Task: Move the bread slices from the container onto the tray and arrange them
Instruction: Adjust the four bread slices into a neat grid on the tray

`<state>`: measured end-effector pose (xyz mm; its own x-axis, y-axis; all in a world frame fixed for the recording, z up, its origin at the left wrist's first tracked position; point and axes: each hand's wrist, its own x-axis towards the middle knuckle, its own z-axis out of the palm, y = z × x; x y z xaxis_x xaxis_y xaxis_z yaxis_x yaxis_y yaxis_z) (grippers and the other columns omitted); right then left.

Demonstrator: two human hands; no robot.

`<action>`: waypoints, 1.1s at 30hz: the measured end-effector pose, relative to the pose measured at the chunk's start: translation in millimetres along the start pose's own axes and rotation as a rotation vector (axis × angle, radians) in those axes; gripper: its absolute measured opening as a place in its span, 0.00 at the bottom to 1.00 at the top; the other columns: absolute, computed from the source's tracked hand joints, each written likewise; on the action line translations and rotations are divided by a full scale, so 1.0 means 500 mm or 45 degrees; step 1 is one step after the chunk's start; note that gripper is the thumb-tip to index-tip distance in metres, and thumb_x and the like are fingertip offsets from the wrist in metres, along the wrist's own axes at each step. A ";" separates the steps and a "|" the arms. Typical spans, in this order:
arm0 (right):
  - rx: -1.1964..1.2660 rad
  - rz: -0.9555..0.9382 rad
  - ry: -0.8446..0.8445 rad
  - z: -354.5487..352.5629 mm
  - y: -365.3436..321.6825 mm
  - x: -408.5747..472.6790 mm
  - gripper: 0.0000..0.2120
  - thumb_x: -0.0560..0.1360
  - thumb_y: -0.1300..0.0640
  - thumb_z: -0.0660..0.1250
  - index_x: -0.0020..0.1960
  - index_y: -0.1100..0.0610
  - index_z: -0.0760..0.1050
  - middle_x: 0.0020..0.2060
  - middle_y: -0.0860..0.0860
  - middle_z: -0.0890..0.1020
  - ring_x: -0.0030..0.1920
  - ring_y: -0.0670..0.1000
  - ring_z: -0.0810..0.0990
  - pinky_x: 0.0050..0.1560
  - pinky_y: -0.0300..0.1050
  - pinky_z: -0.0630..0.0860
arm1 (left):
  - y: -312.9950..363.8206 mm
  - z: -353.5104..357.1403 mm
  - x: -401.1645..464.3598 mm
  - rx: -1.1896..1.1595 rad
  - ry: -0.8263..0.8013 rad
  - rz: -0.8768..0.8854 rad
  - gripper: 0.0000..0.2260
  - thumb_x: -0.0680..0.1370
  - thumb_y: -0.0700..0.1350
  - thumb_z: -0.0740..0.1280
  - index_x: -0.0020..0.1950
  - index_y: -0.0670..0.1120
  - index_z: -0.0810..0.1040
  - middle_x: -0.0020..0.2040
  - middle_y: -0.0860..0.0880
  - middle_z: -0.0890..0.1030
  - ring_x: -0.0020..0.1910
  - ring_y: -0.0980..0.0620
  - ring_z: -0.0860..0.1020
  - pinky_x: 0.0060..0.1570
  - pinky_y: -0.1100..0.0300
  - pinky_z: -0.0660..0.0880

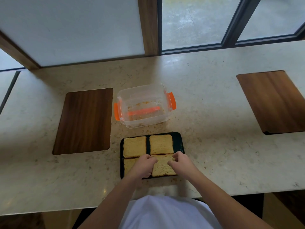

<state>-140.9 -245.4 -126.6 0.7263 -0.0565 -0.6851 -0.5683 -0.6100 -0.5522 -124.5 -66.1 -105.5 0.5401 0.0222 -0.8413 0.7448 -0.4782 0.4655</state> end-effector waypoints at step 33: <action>0.013 0.014 0.034 -0.051 -0.034 0.031 0.33 0.77 0.50 0.67 0.78 0.59 0.61 0.70 0.57 0.72 0.57 0.51 0.76 0.50 0.44 0.73 | 0.074 0.042 0.018 0.057 0.014 0.084 0.33 0.77 0.55 0.65 0.81 0.50 0.60 0.74 0.45 0.70 0.68 0.45 0.73 0.66 0.45 0.75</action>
<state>-110.0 -256.0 -115.8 0.7300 -0.0841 -0.6783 -0.5801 -0.6010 -0.5498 -100.2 -102.1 -101.6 0.5916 -0.0010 -0.8062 0.6895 -0.5177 0.5066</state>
